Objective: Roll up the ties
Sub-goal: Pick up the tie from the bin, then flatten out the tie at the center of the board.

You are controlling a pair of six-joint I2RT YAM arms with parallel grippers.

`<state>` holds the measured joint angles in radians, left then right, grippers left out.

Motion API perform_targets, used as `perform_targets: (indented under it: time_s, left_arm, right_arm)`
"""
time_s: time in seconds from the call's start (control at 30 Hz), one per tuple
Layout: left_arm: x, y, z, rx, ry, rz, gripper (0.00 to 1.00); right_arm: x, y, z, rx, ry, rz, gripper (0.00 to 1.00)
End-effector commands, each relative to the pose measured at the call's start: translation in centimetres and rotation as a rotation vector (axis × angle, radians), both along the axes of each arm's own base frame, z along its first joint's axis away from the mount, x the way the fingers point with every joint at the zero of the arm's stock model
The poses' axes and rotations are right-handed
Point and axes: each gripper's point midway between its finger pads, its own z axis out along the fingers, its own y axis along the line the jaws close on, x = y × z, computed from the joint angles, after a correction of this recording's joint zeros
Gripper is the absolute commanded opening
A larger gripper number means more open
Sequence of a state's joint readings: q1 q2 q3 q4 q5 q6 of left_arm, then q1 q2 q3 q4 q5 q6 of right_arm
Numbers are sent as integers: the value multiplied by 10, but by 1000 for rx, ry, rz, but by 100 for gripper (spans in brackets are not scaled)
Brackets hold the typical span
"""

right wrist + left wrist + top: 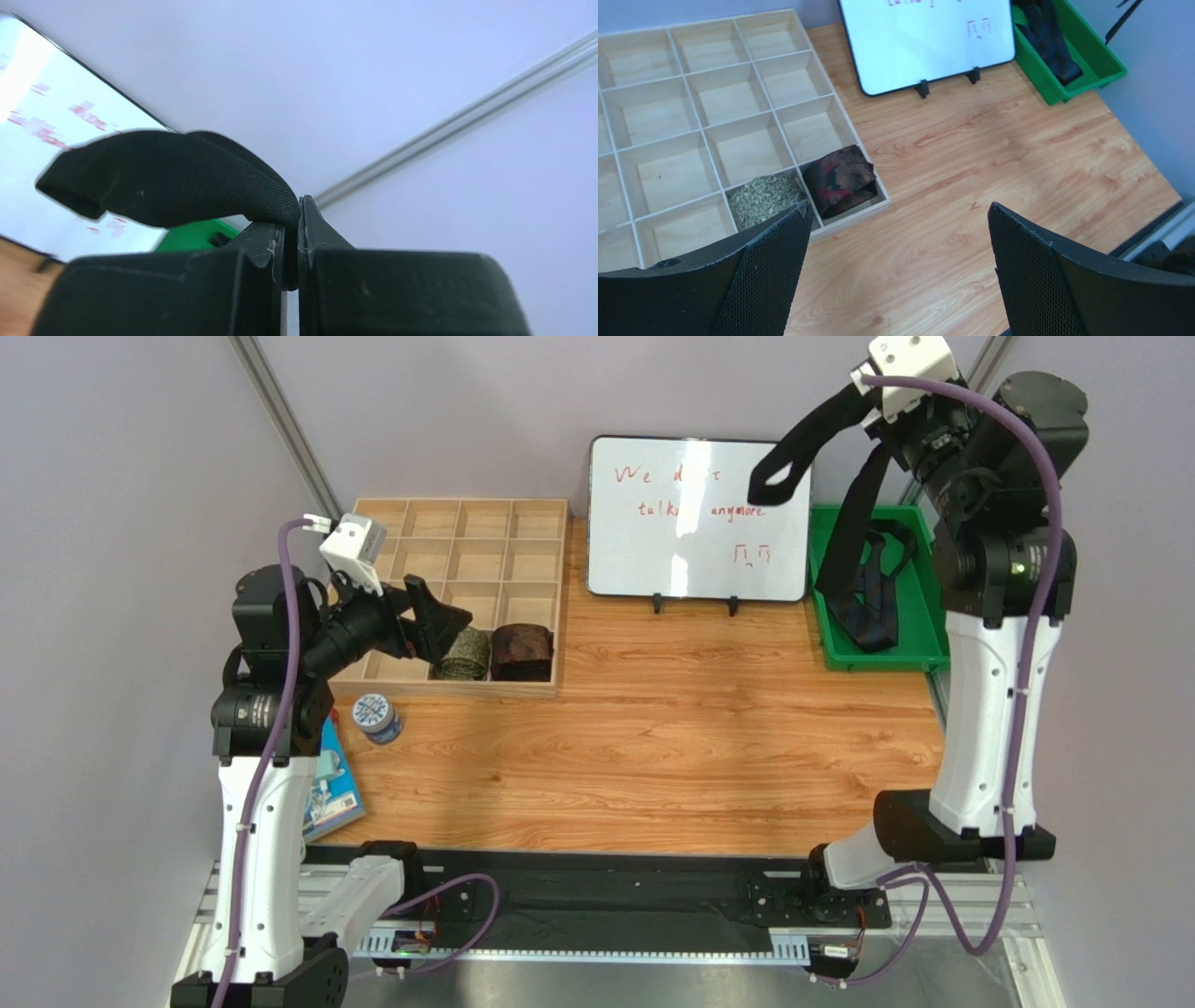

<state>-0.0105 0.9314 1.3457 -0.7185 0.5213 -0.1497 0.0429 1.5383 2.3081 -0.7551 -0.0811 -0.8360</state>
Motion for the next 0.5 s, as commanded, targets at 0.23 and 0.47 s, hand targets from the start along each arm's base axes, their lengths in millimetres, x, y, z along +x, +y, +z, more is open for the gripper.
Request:
perform_targets:
  time_s: [0.23, 0.47]
  left_arm:
    - [-49, -54, 7, 66, -331, -514, 100]
    - [-72, -71, -56, 348, -415, -750, 97]
  right_arm:
    - [-105, 116, -115, 561, 510, 526, 0]
    - [-139, 169, -232, 830, 964, 683, 0]
